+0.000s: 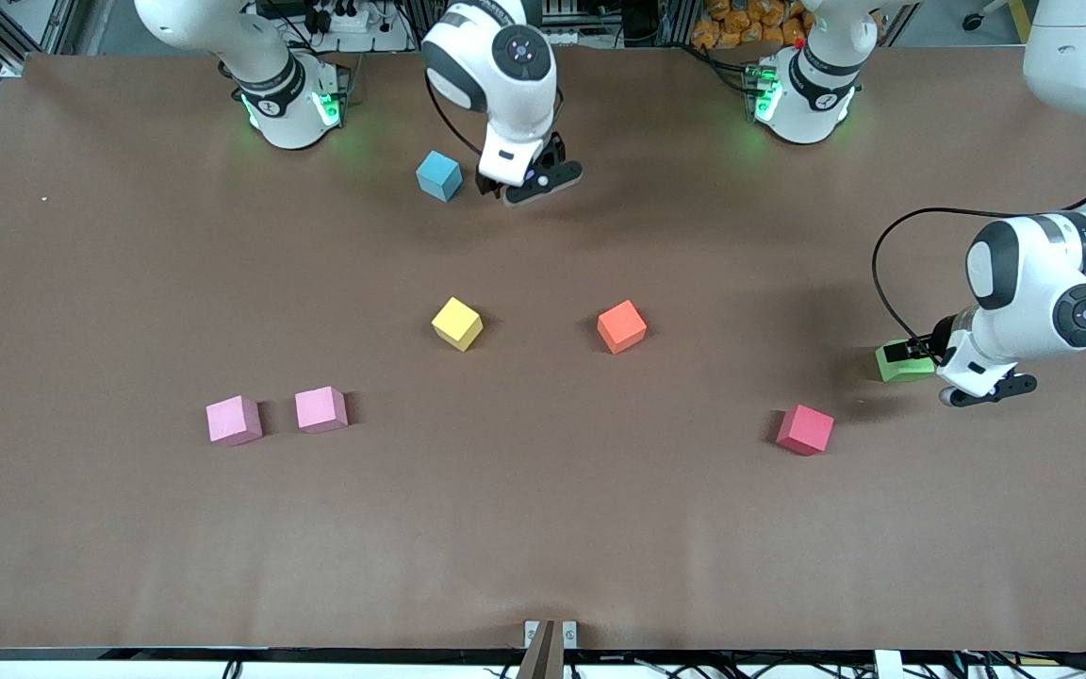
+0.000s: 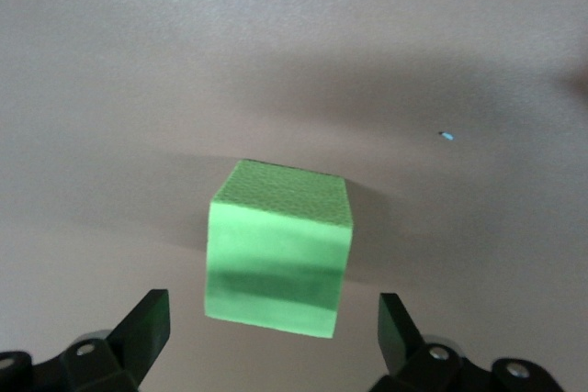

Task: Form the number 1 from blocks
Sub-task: 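Grasp the purple cube with the right gripper while the left gripper grasps green, then place the purple cube with the right gripper while the left gripper carries green, then grasp the yellow cube with the right gripper while the left gripper places green, then lift the yellow cube with the right gripper while the left gripper grasps orange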

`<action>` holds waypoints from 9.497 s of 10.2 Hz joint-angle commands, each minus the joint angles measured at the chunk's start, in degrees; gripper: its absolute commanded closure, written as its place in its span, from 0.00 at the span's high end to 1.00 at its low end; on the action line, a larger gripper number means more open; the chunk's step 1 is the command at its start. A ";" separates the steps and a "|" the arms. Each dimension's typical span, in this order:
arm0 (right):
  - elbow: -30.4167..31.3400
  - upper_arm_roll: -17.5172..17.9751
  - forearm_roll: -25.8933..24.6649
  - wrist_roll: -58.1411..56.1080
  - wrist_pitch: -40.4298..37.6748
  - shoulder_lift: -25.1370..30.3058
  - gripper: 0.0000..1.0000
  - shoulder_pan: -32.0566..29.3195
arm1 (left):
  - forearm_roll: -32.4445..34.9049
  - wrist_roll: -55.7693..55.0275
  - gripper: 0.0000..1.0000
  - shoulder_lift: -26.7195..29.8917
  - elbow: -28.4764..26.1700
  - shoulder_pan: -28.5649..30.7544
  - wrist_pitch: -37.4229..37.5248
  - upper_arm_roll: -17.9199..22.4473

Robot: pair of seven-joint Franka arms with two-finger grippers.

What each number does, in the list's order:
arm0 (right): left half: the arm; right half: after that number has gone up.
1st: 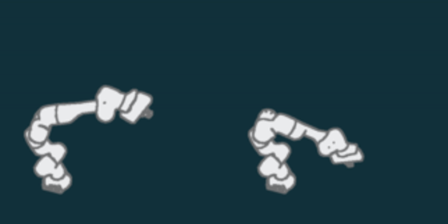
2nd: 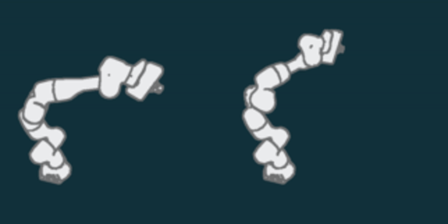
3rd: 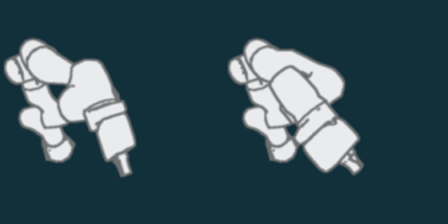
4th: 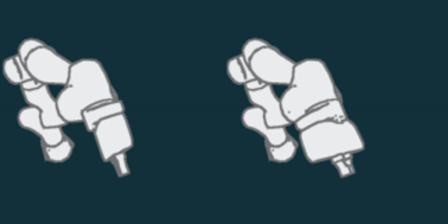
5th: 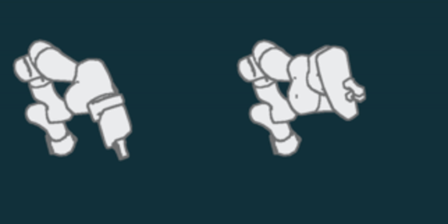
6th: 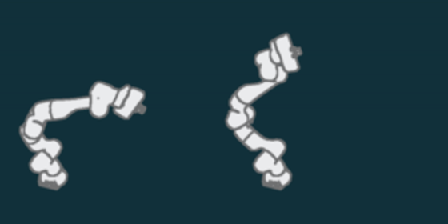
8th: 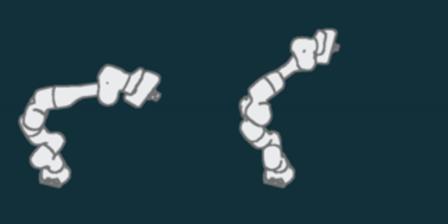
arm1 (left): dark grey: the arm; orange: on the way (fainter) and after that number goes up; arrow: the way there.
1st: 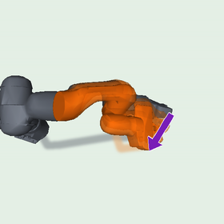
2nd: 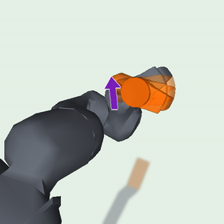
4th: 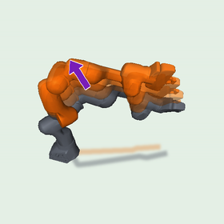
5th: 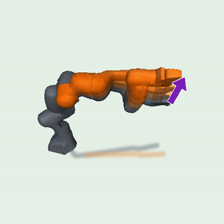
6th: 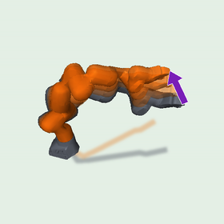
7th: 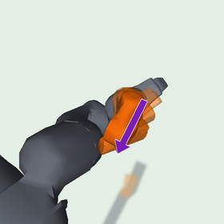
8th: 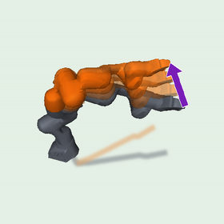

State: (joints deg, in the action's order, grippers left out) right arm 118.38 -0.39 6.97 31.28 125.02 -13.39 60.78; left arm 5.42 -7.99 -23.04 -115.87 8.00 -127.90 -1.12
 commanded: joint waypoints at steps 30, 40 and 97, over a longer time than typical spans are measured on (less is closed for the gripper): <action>5.55 -2.68 10.87 21.72 20.61 -5.67 0.00 3.46 | -11.13 -43.41 0.55 13.47 3.80 -17.38 8.02 -12.06; -0.87 -3.04 7.01 22.43 20.96 -13.50 1.00 4.17 | -10.96 -46.06 0.55 6.35 11.36 -22.85 8.02 -12.06; 0.10 -5.77 -1.26 36.14 22.53 -13.32 0.00 -17.19 | -3.75 -54.41 0.95 -6.57 15.58 -31.20 7.77 -14.78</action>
State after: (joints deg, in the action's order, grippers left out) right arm 119.58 -6.23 6.69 66.90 145.80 -25.25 43.98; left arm 2.75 -63.32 -29.39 -100.69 -23.68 -118.40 -15.45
